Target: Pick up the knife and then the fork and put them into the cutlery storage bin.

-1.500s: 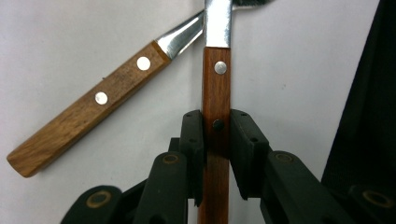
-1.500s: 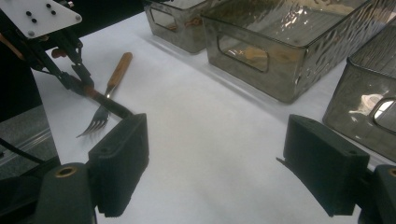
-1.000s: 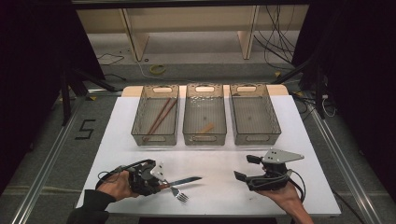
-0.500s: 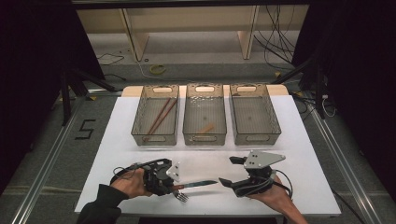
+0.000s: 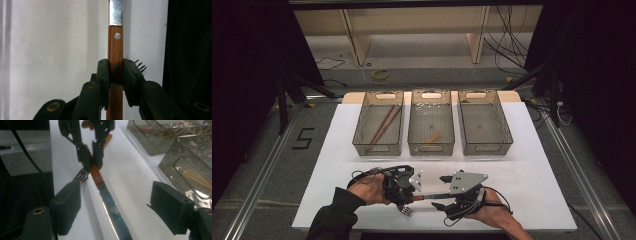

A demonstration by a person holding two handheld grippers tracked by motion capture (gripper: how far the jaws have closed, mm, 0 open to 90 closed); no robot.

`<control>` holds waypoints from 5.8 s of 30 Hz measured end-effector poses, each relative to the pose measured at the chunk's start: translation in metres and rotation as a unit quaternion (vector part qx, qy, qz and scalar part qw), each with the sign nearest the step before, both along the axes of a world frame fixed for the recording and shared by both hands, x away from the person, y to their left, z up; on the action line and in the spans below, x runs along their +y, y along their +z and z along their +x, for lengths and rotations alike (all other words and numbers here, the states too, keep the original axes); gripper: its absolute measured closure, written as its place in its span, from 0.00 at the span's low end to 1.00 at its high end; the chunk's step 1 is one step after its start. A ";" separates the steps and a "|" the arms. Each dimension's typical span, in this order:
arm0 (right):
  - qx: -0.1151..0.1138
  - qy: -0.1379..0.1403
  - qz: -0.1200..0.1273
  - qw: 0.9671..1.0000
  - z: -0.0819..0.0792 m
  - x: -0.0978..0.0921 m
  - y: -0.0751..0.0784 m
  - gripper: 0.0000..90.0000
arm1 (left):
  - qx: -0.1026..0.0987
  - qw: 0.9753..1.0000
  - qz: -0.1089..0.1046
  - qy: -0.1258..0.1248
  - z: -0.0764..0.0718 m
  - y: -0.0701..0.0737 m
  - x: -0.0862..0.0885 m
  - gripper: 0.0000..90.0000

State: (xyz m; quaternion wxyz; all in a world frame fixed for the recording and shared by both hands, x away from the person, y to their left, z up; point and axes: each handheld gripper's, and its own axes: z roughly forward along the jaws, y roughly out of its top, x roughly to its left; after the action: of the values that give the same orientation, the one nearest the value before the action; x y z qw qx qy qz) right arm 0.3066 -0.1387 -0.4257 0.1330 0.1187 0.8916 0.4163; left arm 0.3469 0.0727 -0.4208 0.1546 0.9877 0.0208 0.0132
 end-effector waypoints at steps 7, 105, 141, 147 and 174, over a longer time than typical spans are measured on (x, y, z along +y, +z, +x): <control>-0.022 0.020 -0.044 0.999 -0.003 0.013 -0.006 0.31 | 0.007 1.000 0.002 -0.006 0.001 0.001 -0.008 0.85; -0.123 -0.032 -0.156 0.979 0.023 -0.036 -0.006 0.86 | -0.025 0.982 -0.131 0.135 0.028 0.027 0.026 0.25; 0.004 -0.284 -0.071 0.956 0.166 -0.112 0.069 0.86 | -0.018 0.964 -0.123 0.236 0.038 -0.011 0.103 0.24; 0.014 -0.300 -0.067 0.952 0.190 -0.107 0.070 0.86 | -0.020 0.964 -0.125 0.235 0.038 -0.010 0.105 0.24; 0.062 -0.356 -0.086 0.928 0.240 -0.099 0.042 0.86 | -0.013 0.965 -0.137 0.224 0.037 -0.012 0.111 0.23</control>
State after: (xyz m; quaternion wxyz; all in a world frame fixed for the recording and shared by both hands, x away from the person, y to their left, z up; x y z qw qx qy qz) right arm 0.5465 -0.2381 -0.3840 0.2267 0.4418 0.8298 0.2547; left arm 0.3839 0.1840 -0.4329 0.2820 0.9270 0.2407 0.0571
